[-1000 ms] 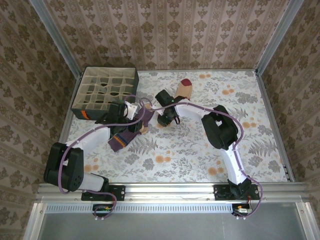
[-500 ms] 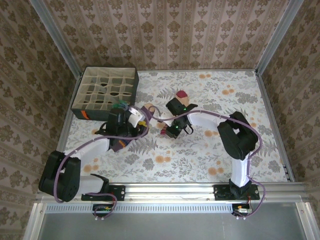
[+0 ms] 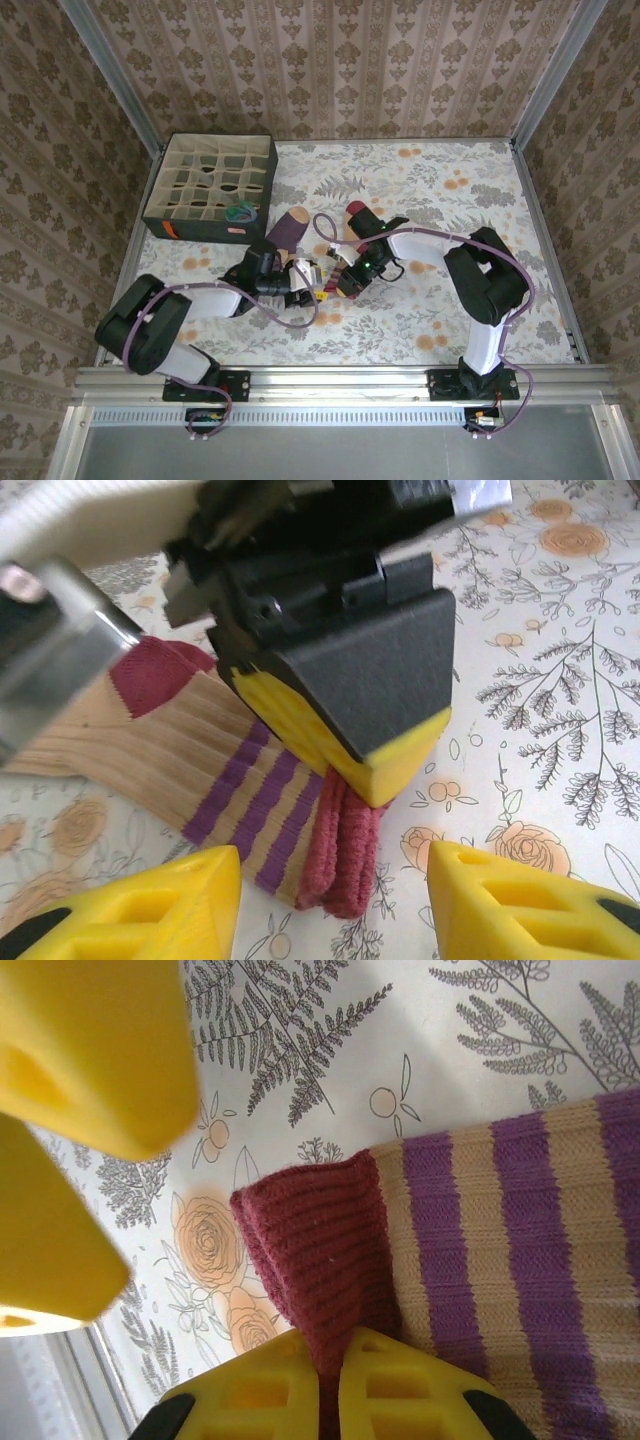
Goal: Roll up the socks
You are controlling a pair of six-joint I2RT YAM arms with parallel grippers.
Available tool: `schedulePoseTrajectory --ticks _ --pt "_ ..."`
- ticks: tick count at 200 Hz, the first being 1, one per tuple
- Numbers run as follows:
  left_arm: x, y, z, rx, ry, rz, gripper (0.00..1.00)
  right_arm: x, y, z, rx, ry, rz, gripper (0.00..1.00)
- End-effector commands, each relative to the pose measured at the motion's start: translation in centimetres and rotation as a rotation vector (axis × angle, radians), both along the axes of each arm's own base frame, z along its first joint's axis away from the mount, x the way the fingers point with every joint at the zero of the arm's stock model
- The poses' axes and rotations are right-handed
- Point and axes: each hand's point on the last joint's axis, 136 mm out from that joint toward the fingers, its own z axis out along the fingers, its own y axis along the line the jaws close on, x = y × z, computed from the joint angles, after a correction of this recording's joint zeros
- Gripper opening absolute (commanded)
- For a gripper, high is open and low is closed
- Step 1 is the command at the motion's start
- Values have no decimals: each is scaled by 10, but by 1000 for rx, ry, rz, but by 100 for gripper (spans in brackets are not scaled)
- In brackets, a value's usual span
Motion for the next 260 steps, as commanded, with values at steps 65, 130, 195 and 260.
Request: schedulePoseTrajectory --ticks 65,130,195,260 --pt "0 -27 -11 -34 -37 -91 45 -12 -4 14 62 85 -24 4" --pt "-9 -32 -8 4 151 -80 0 6 -11 39 191 57 -177 44" --pt "7 -39 -16 86 483 96 0 18 -35 33 156 -41 -394 53" --pt "19 -46 -30 160 614 142 0 29 -50 9 25 -60 -450 42"
